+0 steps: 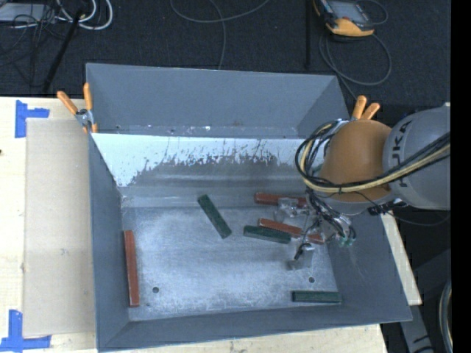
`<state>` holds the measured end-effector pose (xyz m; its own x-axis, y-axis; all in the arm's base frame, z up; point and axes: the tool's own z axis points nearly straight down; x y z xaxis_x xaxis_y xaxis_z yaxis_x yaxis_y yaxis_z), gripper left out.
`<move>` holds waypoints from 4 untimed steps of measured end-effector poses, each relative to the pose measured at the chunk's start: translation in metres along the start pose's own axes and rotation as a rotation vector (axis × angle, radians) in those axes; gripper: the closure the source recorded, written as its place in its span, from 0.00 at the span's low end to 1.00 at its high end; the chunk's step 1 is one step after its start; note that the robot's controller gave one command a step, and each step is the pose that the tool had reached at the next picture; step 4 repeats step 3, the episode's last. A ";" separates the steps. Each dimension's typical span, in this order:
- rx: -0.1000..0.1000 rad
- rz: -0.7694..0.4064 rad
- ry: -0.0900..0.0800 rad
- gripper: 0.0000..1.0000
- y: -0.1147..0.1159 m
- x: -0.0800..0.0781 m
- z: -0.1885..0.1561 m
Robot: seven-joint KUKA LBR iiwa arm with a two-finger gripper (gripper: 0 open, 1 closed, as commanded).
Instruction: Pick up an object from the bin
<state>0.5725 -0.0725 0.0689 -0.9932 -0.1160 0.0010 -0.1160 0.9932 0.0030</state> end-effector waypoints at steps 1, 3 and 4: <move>0.002 0.001 -0.002 1.00 -0.001 -0.001 -0.001; 0.005 -0.496 -0.005 1.00 0.013 0.037 -0.204; 0.005 -0.496 -0.005 1.00 0.013 0.037 -0.204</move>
Offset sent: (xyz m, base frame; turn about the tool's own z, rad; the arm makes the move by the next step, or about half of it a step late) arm 0.0000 0.0000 0.0000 0.0000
